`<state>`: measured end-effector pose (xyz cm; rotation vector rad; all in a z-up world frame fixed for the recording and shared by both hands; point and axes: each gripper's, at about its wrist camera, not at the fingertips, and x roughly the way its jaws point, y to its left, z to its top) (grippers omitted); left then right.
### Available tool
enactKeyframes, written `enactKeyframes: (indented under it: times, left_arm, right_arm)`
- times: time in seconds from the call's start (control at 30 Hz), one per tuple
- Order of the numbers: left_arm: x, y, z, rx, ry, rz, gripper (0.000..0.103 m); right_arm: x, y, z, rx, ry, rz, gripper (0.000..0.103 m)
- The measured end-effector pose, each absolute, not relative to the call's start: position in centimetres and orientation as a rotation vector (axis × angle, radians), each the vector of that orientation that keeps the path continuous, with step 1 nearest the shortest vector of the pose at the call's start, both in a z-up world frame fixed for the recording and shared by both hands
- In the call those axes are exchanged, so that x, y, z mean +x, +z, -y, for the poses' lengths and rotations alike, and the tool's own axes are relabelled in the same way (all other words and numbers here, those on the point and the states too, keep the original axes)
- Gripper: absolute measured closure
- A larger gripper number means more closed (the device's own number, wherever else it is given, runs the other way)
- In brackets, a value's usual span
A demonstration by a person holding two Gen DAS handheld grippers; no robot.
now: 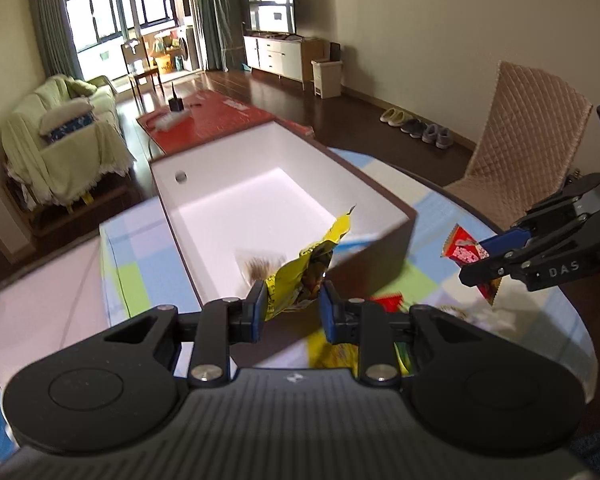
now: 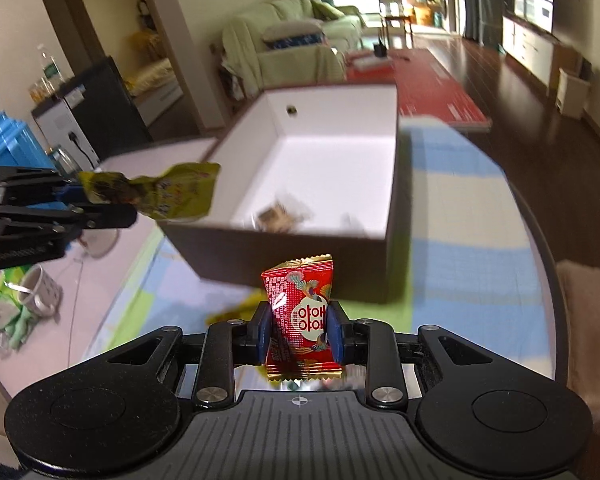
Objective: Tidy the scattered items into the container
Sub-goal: 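Carry the yellow packet and red candy packet over the box with both tools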
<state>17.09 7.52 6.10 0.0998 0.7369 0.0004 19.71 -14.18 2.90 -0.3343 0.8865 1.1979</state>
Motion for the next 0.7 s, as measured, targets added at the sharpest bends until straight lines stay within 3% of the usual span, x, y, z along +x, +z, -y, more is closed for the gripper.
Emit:
enactKeyframes:
  times: [0.3, 0.7]
  left_arm:
    - [23.3, 7.3, -9.0, 0.154, 0.048, -0.738, 0.080]
    - [31.3, 3.2, -12.5, 0.159, 0.082, -0.834, 0.080]
  right_arm:
    - [23.4, 6.5, 9.2, -0.309, 1.282, -0.813, 0.075]
    - [30.6, 5.2, 0.5, -0.374, 1.289, -0.846, 0.075]
